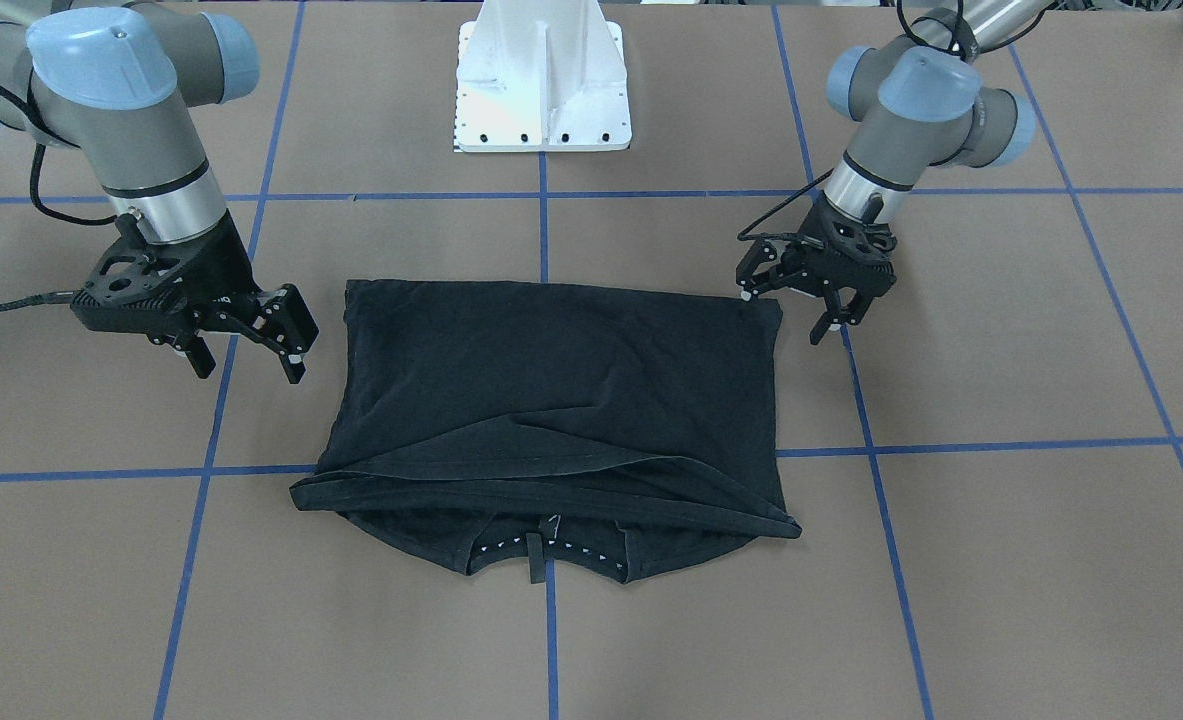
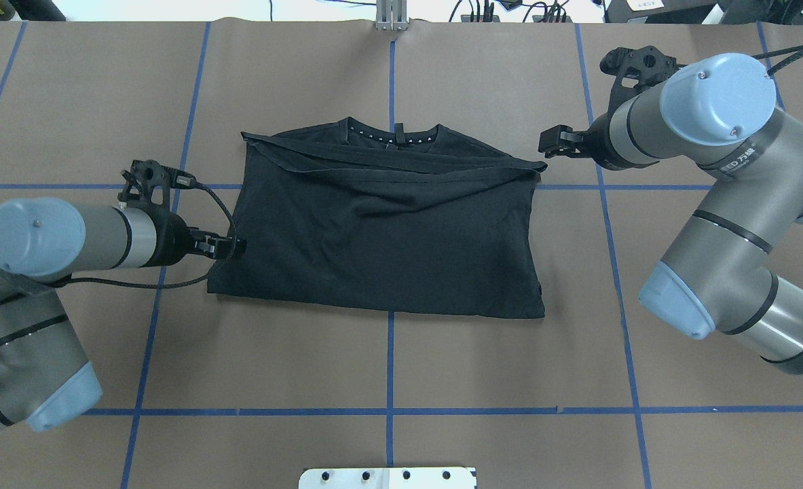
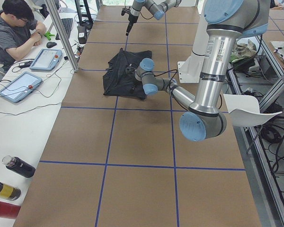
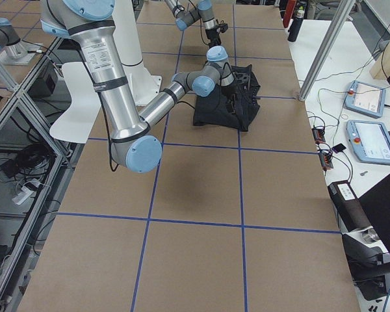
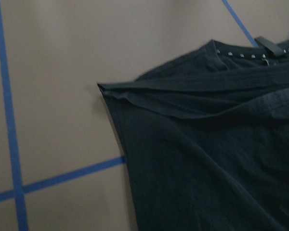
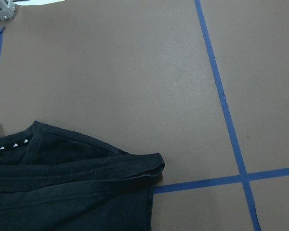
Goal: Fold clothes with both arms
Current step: 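Withdraw both grippers outward away from the folded shirt, then lower the left gripper to the shirt side edge nearest it and grasp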
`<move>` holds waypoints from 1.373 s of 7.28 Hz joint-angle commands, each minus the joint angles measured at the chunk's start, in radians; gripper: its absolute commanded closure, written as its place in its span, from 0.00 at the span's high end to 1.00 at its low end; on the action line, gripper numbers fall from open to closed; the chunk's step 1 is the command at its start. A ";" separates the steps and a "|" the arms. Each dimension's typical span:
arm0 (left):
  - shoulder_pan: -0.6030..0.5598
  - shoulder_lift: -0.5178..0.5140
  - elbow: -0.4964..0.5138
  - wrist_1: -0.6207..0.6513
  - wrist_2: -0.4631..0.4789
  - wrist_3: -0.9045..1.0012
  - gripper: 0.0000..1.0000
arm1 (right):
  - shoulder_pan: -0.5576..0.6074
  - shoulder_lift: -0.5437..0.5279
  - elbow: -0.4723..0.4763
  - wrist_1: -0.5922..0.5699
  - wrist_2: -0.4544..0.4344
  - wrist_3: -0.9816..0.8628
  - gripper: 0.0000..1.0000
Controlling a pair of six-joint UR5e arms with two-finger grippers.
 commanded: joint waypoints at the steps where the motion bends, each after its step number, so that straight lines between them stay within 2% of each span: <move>1: 0.052 0.030 0.022 -0.032 0.039 -0.033 1.00 | -0.004 -0.003 0.005 0.000 -0.002 0.001 1.00; 3: 0.060 0.027 0.059 -0.038 0.039 -0.032 0.99 | -0.009 -0.003 0.005 0.000 -0.005 0.004 1.00; 4: 0.061 0.025 0.072 -0.060 0.039 -0.033 0.91 | -0.010 -0.003 0.003 0.000 -0.005 0.002 1.00; 6: 0.065 0.021 0.070 -0.064 0.036 -0.042 0.62 | -0.010 -0.003 0.003 0.000 -0.008 0.002 1.00; 8: 0.069 0.021 0.059 -0.064 0.033 -0.058 0.44 | -0.010 -0.002 0.003 0.000 -0.008 0.002 1.00; 10: 0.080 0.021 0.055 -0.064 0.031 -0.058 0.43 | -0.010 -0.003 0.002 0.000 -0.009 0.001 1.00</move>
